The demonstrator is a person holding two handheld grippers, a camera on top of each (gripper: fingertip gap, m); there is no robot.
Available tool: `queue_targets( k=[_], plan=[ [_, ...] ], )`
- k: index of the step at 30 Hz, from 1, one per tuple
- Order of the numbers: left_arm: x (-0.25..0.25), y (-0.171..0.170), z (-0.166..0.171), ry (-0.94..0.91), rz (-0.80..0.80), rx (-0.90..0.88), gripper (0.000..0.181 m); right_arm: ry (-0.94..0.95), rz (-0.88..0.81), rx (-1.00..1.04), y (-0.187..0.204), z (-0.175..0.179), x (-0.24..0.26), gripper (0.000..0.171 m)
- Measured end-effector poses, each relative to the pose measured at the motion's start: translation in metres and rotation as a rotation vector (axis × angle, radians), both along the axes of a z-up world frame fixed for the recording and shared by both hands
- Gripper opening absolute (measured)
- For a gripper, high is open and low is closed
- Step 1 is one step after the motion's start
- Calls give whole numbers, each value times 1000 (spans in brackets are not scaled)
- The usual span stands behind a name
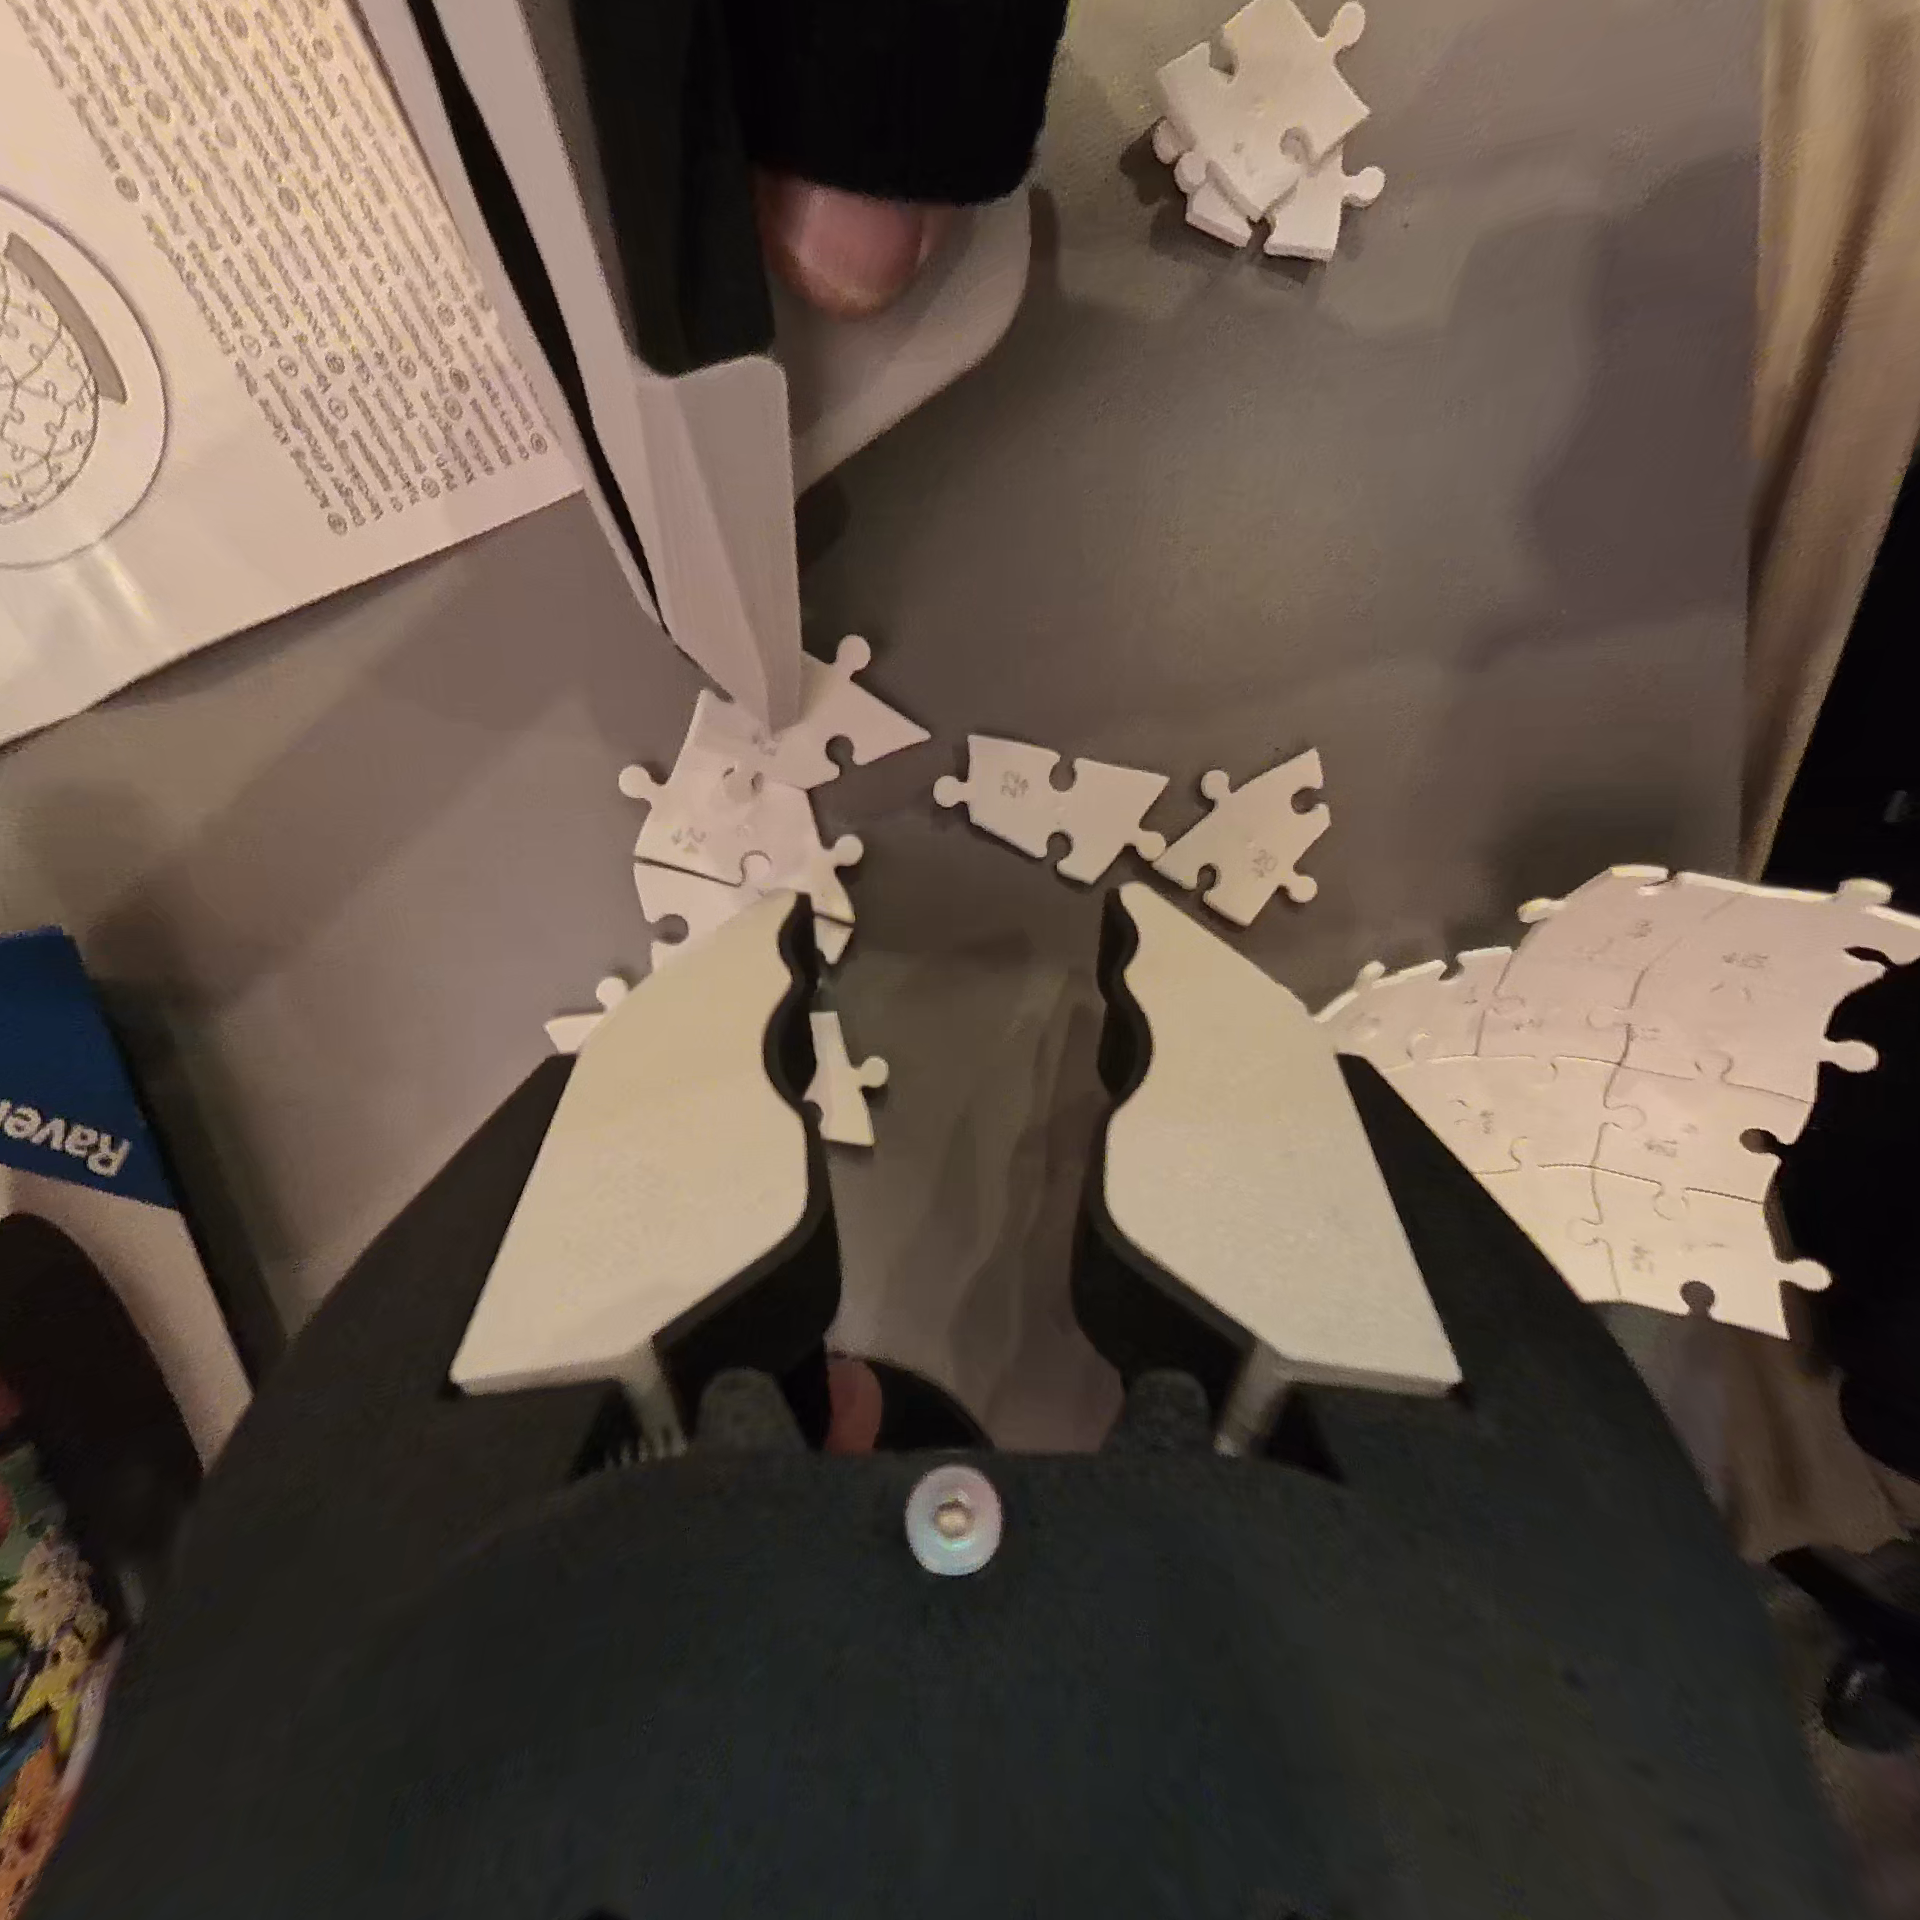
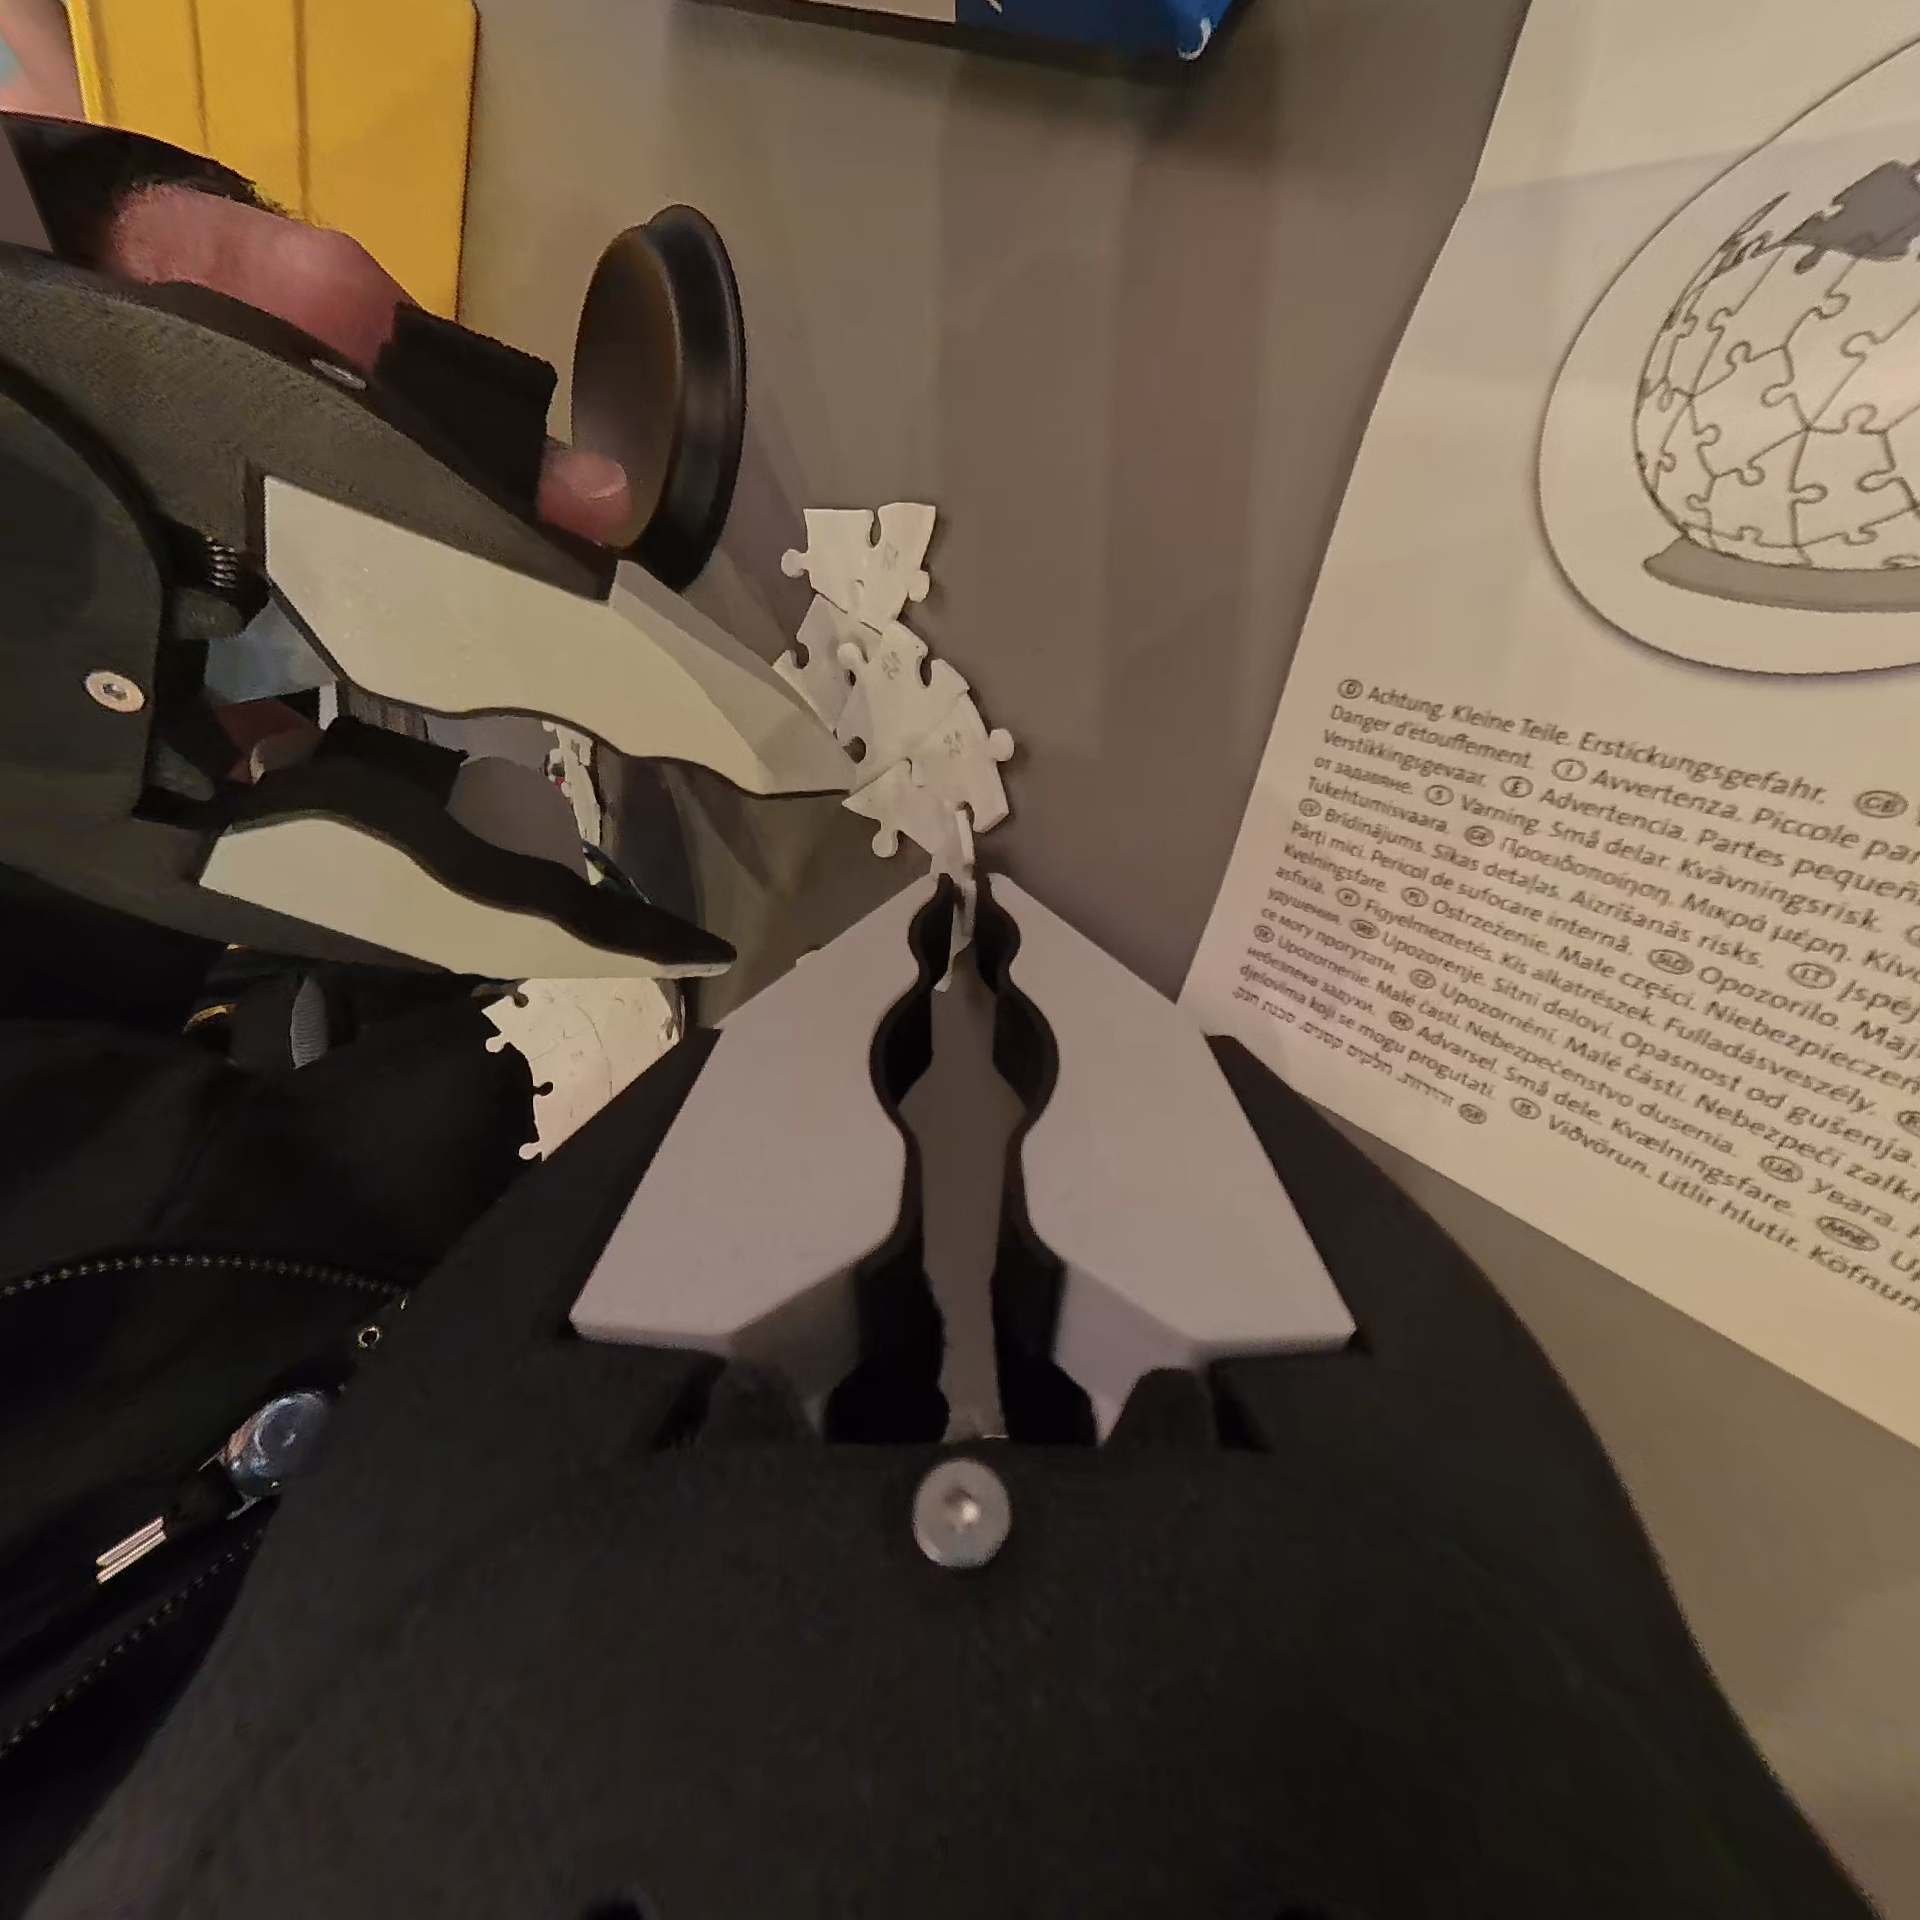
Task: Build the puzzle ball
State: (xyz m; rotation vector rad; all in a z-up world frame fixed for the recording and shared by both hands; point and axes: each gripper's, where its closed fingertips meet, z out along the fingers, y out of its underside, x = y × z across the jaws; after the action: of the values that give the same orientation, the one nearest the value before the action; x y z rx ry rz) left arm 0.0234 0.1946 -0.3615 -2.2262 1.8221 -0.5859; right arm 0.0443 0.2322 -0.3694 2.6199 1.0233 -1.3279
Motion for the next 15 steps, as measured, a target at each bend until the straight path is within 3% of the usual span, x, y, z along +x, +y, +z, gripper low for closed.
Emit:
queue_targets(
  k=[15],
  plan=[
    [2,4,-9,-6,21,-28,40,-10,6,14,4,-1,-3,6]
  ],
)
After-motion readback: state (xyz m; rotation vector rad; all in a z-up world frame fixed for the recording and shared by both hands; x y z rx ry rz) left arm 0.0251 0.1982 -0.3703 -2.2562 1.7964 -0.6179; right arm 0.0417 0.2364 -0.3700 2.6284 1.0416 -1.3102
